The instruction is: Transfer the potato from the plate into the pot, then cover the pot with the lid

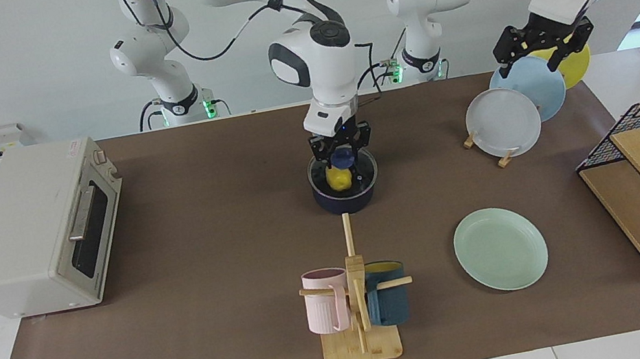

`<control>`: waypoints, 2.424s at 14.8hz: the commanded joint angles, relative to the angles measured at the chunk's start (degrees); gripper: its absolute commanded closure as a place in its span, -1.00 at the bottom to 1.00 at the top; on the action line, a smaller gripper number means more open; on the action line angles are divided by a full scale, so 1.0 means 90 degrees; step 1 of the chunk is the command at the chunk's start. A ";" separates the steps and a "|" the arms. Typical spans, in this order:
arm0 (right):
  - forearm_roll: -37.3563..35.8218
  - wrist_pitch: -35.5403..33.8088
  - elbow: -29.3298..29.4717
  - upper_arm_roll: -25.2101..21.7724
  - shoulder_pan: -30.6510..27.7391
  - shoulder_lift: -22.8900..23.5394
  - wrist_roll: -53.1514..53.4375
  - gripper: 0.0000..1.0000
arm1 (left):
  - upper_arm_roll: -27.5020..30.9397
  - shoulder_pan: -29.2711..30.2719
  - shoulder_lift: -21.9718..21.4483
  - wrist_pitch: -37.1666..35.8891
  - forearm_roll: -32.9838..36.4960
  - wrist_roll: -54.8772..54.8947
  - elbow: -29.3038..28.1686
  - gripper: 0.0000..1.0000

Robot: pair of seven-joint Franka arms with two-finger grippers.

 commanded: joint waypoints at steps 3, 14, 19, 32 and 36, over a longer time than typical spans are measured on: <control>-0.0071 -0.0316 0.0082 -0.0017 -0.0236 -0.0164 -0.0065 -1.00 | -0.0064 0.0062 -0.0102 -0.0005 0.0037 -0.0041 -0.0107 -1.00; 0.0027 -0.2562 0.0121 -0.0046 -0.2521 -0.1814 -0.2543 -1.00 | -0.0064 0.0062 -0.0102 -0.0005 0.0037 -0.0041 -0.0107 -1.00; 0.0036 -0.2828 0.0082 0.0012 -0.3487 -0.1991 -0.3567 -1.00 | -0.0064 0.0062 -0.0102 -0.0005 0.0037 -0.0041 -0.0107 -1.00; -0.0041 -0.3355 0.0160 0.0120 -0.4495 -0.2177 -0.3903 -1.00 | -0.0064 0.0072 -0.0102 -0.0005 0.0037 -0.0041 -0.0107 -1.00; 0.0007 -0.3384 0.0150 0.0100 -0.4524 -0.2245 -0.3893 -1.00 | -0.0064 0.0062 -0.0102 -0.0005 0.0037 -0.0041 -0.0107 -1.00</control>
